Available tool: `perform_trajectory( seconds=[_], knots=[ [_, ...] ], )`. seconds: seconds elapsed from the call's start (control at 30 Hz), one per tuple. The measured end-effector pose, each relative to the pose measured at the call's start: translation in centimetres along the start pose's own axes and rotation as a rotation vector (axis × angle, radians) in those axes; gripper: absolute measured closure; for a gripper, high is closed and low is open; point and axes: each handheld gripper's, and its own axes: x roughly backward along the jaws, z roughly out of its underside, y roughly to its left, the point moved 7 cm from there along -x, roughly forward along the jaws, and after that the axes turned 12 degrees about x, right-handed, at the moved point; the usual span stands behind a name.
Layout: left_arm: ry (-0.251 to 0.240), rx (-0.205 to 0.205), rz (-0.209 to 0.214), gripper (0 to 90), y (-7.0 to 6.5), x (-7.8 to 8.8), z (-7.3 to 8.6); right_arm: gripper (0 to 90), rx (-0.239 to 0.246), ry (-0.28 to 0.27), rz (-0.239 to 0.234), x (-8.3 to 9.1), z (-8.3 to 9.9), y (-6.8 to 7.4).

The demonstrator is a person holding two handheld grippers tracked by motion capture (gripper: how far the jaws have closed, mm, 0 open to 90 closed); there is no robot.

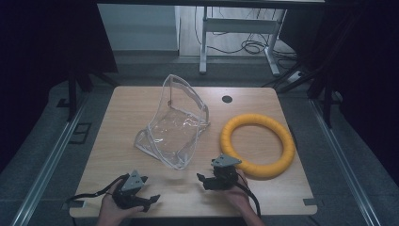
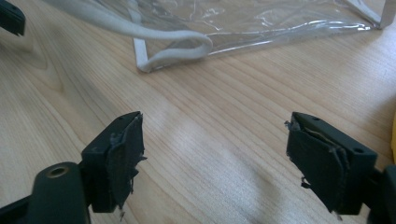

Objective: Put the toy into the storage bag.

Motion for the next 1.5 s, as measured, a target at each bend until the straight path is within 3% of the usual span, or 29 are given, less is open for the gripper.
perform_trajectory(
  seconds=[0.27, 0.43, 0.97, 1.2, 1.33, 1.5],
  knots=[
    [-0.002, 0.002, 0.001, 18.5, -0.1, 0.1, 0.0, 22.6, 0.006, -0.042, -0.041, 0.6, -0.7, 0.5],
    [0.003, 0.001, 0.003, 18.5, -0.1, 0.0, 0.1, 23.7, -0.002, -0.069, -0.041, 1.0, -0.9, 0.1],
    [0.003, 0.006, 0.01, 18.5, -0.2, 0.0, 0.1, 24.9, 0.013, -0.048, -0.03, 2.4, -1.3, -0.4],
    [-0.004, 0.017, 0.01, 18.5, 0.0, 0.1, -0.2, 25.3, 0.054, -0.044, -0.037, 4.1, -1.9, -1.0],
    [-0.002, 0.018, 0.01, 18.5, 0.0, 0.1, -0.2, 26.0, 0.057, -0.031, -0.058, 5.2, -2.5, -1.8],
    [0.001, 0.019, 0.014, 18.5, -0.1, 0.1, -0.2, 27.4, 0.103, 0.021, -0.062, 6.5, -2.8, -3.1]
  ],
)
